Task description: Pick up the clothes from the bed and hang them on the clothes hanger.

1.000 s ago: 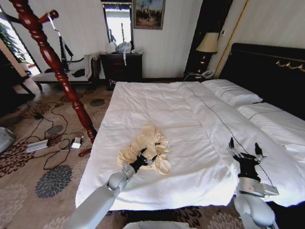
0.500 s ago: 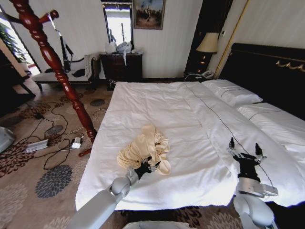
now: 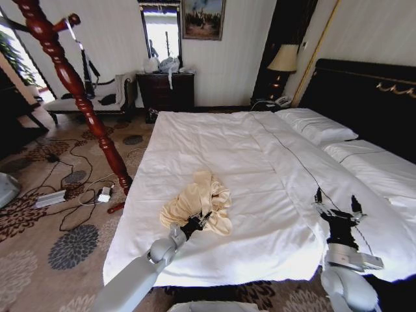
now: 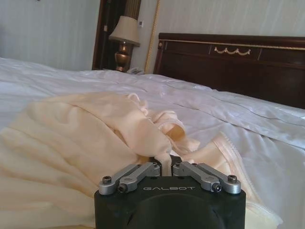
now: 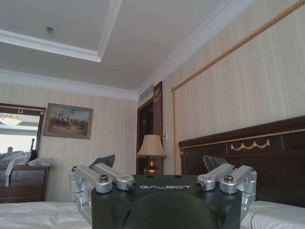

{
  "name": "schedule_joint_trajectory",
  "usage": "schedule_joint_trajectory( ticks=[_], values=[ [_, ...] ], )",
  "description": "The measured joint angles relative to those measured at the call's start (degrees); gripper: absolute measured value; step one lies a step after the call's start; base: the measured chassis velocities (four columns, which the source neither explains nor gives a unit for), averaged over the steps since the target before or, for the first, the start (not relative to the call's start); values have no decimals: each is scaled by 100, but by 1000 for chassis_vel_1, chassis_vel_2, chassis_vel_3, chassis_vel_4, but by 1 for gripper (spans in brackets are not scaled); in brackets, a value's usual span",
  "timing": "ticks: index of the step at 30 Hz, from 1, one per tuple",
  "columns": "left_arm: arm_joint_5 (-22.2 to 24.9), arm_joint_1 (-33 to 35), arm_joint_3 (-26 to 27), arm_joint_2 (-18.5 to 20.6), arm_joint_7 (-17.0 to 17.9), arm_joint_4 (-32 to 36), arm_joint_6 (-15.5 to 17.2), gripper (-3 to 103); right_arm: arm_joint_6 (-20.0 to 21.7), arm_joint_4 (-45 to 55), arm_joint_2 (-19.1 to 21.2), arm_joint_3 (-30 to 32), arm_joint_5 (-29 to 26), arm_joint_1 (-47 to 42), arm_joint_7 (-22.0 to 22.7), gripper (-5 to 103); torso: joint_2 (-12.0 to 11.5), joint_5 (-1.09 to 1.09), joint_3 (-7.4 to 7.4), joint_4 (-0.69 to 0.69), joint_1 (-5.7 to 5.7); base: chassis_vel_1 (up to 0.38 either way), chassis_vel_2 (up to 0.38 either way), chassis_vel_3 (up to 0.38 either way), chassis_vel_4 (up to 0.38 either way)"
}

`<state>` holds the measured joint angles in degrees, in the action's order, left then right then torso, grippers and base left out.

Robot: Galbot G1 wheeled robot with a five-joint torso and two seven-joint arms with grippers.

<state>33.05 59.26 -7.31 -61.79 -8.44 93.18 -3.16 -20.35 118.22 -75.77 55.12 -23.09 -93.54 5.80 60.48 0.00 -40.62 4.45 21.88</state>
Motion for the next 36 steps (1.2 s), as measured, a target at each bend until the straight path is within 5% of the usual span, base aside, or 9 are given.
schedule_joint_trajectory(
  ticks=[4,12,19,28,36],
  values=[
    [84,220,416,51,-1,294,5,1,0,78,-12,-22,2,-44,0,100,0,-1,0,1,0,0,0,0,0],
    [446,866,1481,355,150,1241,15,0,-20,219,1,38,-32,-174,1,100,0,1,0,0,0,0,0,0,0],
    [421,2190,3221,137,729,1493,91,0,-70,471,-103,48,-49,-285,-10,100,0,-2,1,0,0,0,0,0,0],
    [474,2697,3649,-70,1995,1507,843,-1,-150,617,-121,-28,-13,-401,-86,100,0,-1,1,3,0,0,0,0,0],
    [1017,3278,3682,-251,2485,2103,1244,25,-189,686,-164,-78,2,-416,-94,100,0,0,0,1,0,0,0,0,0]
  ],
)
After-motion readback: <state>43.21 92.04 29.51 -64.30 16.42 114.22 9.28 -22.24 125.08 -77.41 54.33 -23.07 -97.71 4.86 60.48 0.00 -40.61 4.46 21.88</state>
